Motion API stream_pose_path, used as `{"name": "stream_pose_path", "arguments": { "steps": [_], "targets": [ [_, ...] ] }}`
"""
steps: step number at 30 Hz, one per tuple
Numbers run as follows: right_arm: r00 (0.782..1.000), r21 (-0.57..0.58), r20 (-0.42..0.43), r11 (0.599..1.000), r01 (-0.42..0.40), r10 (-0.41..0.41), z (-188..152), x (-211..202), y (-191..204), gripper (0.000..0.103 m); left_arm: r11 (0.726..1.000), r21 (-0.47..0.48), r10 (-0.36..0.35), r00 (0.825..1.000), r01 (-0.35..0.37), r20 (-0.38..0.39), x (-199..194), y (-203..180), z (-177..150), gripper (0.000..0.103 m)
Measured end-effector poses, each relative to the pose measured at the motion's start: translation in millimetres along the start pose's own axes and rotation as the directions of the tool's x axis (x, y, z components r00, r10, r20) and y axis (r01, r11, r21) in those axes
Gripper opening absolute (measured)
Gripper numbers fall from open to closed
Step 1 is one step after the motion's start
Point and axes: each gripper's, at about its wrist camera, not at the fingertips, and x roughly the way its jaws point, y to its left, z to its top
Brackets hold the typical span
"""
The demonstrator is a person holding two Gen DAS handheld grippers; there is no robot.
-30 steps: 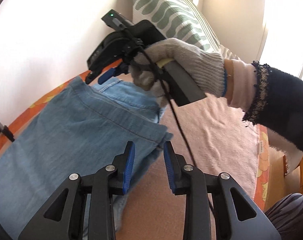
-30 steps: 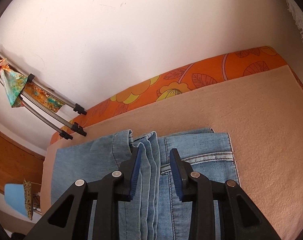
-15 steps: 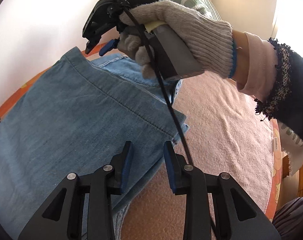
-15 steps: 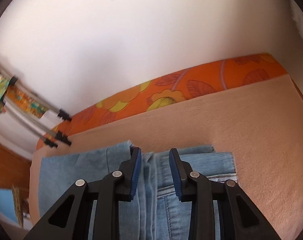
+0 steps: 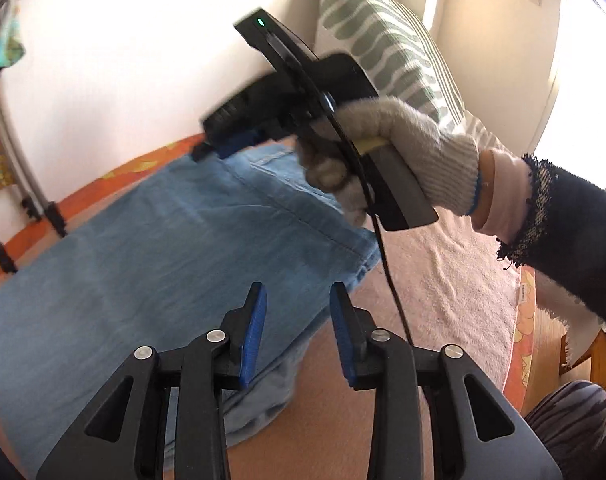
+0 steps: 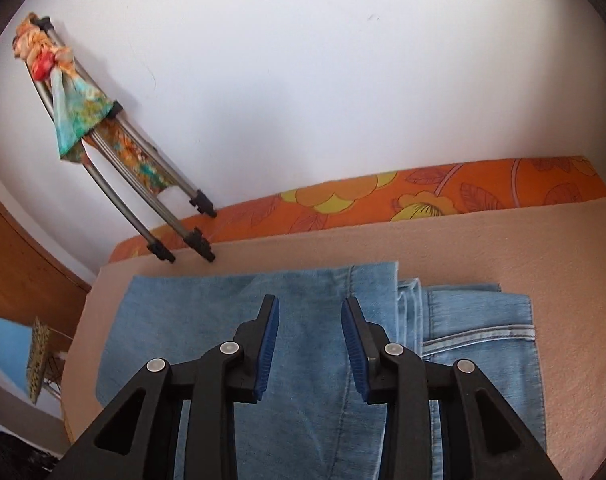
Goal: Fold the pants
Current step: 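Move both grippers to the edge of the folded jeans bundle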
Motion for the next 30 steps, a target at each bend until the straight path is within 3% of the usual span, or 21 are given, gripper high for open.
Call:
{"name": "stream_pose_path", "arguments": {
  "steps": [5,9,11,17,19,22,24,26,30],
  "targets": [
    [0.991,0.014,-0.045,0.992,0.127,-0.126,-17.4,18.3,-9.6,0.034,0.980,-0.121,0.158,0.987,-0.159,-0.015,-66.2,71.2,-22.7,0.034],
    [0.985,0.054,-0.024,0.984,0.169,-0.168,-18.8,8.6,-12.8,0.035,0.915,-0.225,0.328,0.942,-0.335,-0.069,-95.3,134.3,-52.8,0.034],
    [0.986,0.065,-0.009,0.984,0.168,-0.167,-17.9,-2.1,-3.6,0.037,0.878,-0.295,0.360,0.926,-0.376,-0.108,-104.0,164.4,-75.0,0.040],
    [0.993,-0.012,0.001,0.993,0.117,-0.117,-19.9,-20.2,62.3,0.042,0.781,-0.527,0.307,0.941,-0.334,-0.141,-111.0,216.4,-124.8,0.045],
    [0.997,-0.031,-0.011,0.997,0.072,-0.072,-21.0,-21.5,90.1,0.044,0.771,-0.557,0.284,0.950,-0.307,-0.130,-106.9,221.3,-132.1,0.045],
    [0.999,-0.063,-0.030,0.998,0.031,-0.033,-23.2,-19.3,134.3,0.044,0.781,-0.549,0.274,0.953,-0.298,-0.127,-104.1,216.3,-136.5,0.045],
    [0.999,-0.091,-0.045,0.996,0.014,-0.018,-26.3,-15.3,165.7,0.053,0.777,-0.555,0.270,0.954,-0.296,-0.131,-100.5,216.1,-139.7,0.045],
    [0.999,-0.132,-0.050,0.991,-0.009,0.003,-29.9,-10.2,198.1,0.059,0.766,-0.574,0.272,0.955,-0.290,-0.121,-99.8,217.9,-143.3,0.047],
    [0.995,-0.204,-0.098,0.978,-0.041,0.021,-34.5,16.1,265.0,0.059,0.732,-0.634,0.242,0.965,-0.250,-0.102,-100.6,226.8,-155.2,0.048]
  ]
}}
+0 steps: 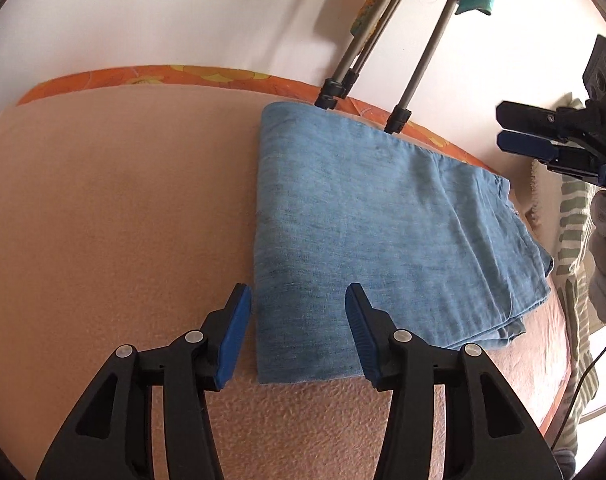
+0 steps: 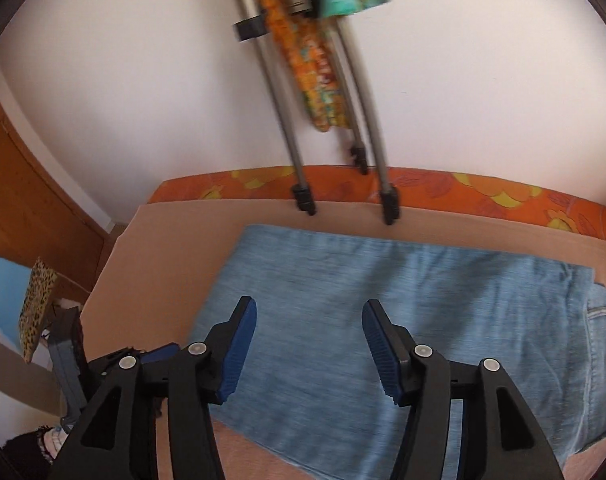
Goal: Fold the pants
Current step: 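Move both grippers to the edge of the folded jeans bundle, then close the left gripper on the bundle edge while the right gripper closes beside it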
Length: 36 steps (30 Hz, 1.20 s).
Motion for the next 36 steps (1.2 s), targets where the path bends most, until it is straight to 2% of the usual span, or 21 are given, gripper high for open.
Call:
{"name": "stream_pose_path", "arguments": {
  "steps": [5,11,14,17,20,24,25,27,28,30,32,36],
  "targets": [
    [0.996,-0.073,-0.082,0.997,0.020,-0.026,16.5,60.0,61.9,0.058,0.999,0.017,-0.034,0.999,0.034,0.001,2.7,0.9,-6.4,0.047],
    [0.977,-0.096,-0.176,0.990,0.101,-0.116,43.5,135.8,99.1,0.057,0.988,-0.083,-0.128,0.992,0.129,0.012,3.4,16.5,-9.0,0.041],
    [0.961,-0.110,-0.227,0.984,0.138,-0.160,52.6,165.9,105.7,0.057,0.983,-0.103,-0.147,0.989,0.149,0.025,2.1,22.5,-10.8,0.033],
    [0.935,-0.163,-0.268,0.967,0.194,-0.233,52.9,190.6,116.6,0.057,0.979,-0.111,-0.168,0.985,0.171,0.039,0.5,27.6,-12.8,0.028],
    [0.911,-0.221,-0.290,0.947,0.235,-0.293,50.9,209.9,124.8,0.057,0.978,-0.107,-0.176,0.983,0.180,0.043,-0.9,28.5,-13.4,0.027],
    [0.869,-0.315,-0.319,0.907,0.280,-0.379,46.4,229.8,129.9,0.054,0.980,-0.086,-0.176,0.983,0.179,0.047,-5.2,24.4,-10.9,0.027],
    [0.862,-0.332,-0.322,0.900,0.283,-0.391,45.0,232.3,130.4,0.053,0.982,-0.072,-0.170,0.984,0.173,0.050,-7.1,22.2,-10.2,0.027],
    [0.863,-0.334,-0.322,0.900,0.281,-0.389,44.5,232.4,129.5,0.051,0.986,-0.048,-0.158,0.986,0.160,0.053,-9.0,18.4,-10.2,0.027],
    [0.862,-0.331,-0.319,0.899,0.288,-0.394,44.8,232.0,128.3,0.048,0.988,-0.039,-0.151,0.987,0.153,0.054,-9.2,17.0,-10.4,0.027],
    [0.856,-0.335,-0.311,0.890,0.309,-0.414,44.8,230.1,125.7,0.027,0.989,-0.029,-0.141,0.989,0.143,0.051,-9.4,15.3,-10.3,0.027],
    [0.862,-0.325,-0.310,0.897,0.301,-0.401,45.5,226.4,121.5,0.020,0.990,-0.030,-0.137,0.989,0.139,0.053,-9.7,15.9,-10.2,0.027],
    [0.889,-0.271,-0.291,0.922,0.277,-0.353,47.9,210.1,114.0,0.006,0.997,-0.011,-0.079,0.996,0.080,0.047,-8.3,7.9,-7.5,0.029]
  ]
}}
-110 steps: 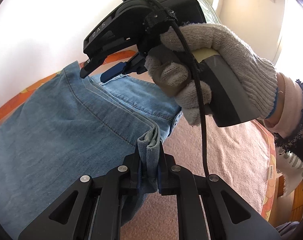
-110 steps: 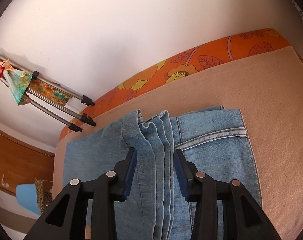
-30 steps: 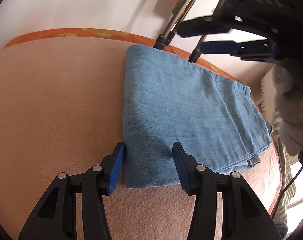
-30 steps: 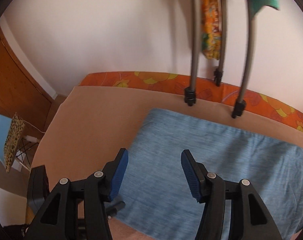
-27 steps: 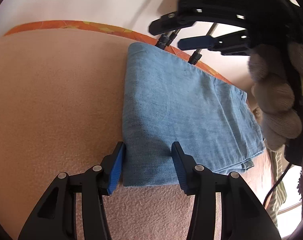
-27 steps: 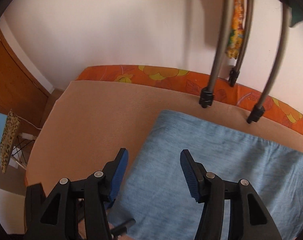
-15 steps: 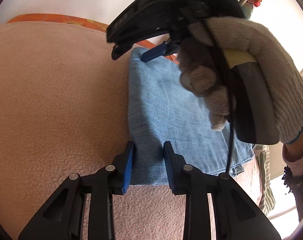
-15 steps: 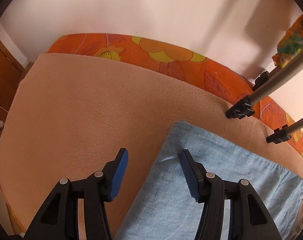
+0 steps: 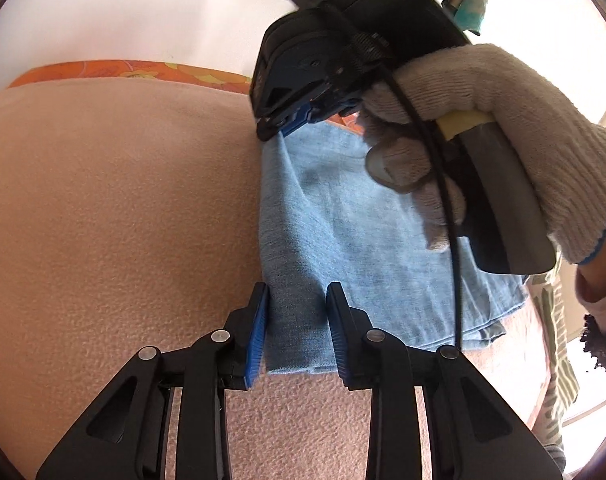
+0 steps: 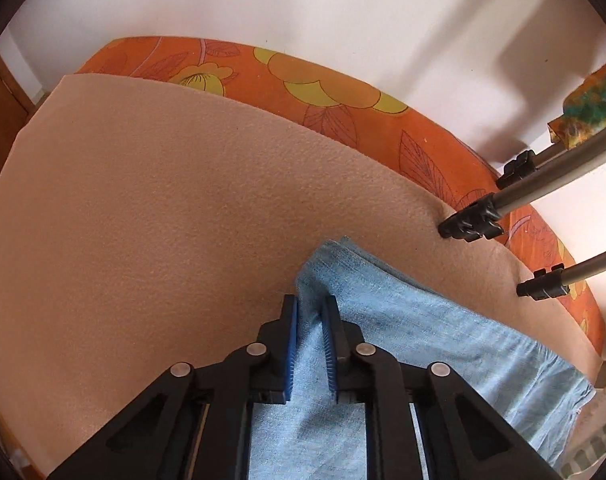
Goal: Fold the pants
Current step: 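Close the left gripper on the bundle edge while the right gripper closes beside it, then lift the bundle edge with both grippers to fold it again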
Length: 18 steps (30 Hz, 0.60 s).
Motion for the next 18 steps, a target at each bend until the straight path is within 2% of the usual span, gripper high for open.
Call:
{"name": "stream_pose_path", "arguments": {
  "steps": [4,9,11,13,18],
  "targets": [
    [0.998,0.039,0.038,0.998,-0.043,0.041,-4.0,-14.0,-11.6,0.003,0.999,0.004,0.034,0.999,-0.034,-0.013,7.0,-0.5,1.6,0.031],
    [0.994,0.067,0.080,0.994,-0.086,0.080,-11.1,-33.0,-23.1,0.002,0.999,-0.032,0.005,1.000,-0.006,-0.022,11.8,7.6,4.1,0.030],
    [0.991,0.083,0.091,0.991,-0.109,0.101,-13.9,-39.0,-29.1,0.002,0.999,-0.043,-0.018,1.000,0.018,-0.011,9.3,12.4,4.7,0.014],
    [0.987,0.105,0.098,0.985,-0.140,0.130,-17.8,-42.7,-40.4,0.002,0.998,-0.038,-0.040,0.999,0.041,0.009,4.0,9.5,5.6,0.010],
    [0.977,0.133,0.135,0.974,-0.181,0.163,-18.3,-55.0,-46.3,0.002,0.997,0.022,-0.075,0.995,0.074,0.069,-15.5,-10.8,13.3,0.008]
  ]
}}
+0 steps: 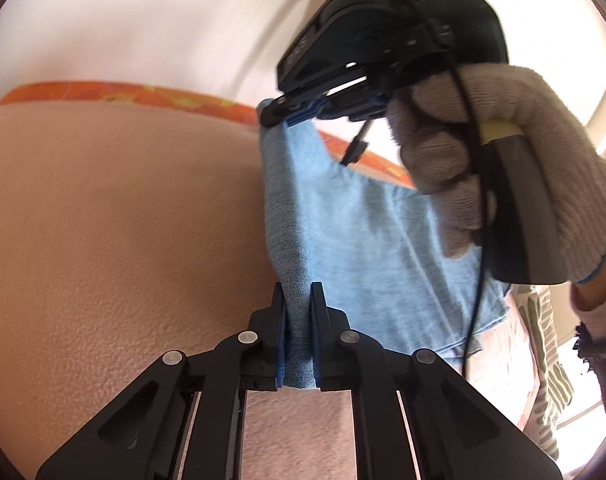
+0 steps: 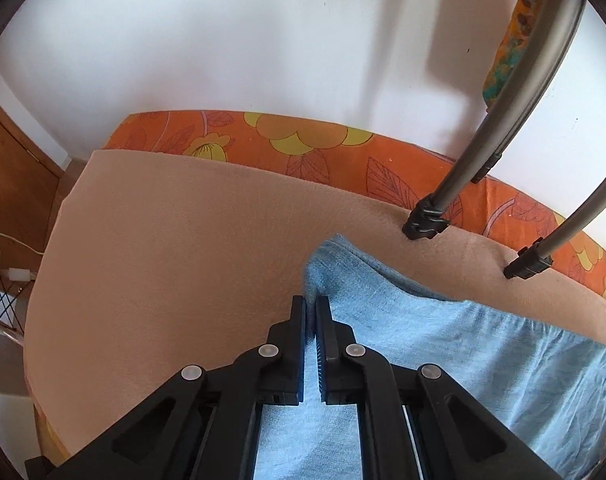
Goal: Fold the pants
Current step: 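Lift the bundle edge with both grippers to fold it again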
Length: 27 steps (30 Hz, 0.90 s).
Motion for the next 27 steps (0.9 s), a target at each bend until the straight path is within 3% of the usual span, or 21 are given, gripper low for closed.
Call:
{"name": "stream_pose_path", "arguments": {
  "steps": [13,27],
  "targets": [
    [0.978,0.129,0.161,0.980,-0.152,0.130,-20.5,-79.7,-69.1,0.002,0.987,0.131,-0.097,0.995,0.092,0.033,-5.3,-83.4,15.7,0.007],
    [0.955,0.244,0.272,0.952,-0.185,0.116,-66.7,-139.9,-184.9,0.002,0.946,0.280,-0.164,0.986,0.164,-0.024,28.6,-176.7,18.5,0.007]
  ]
}}
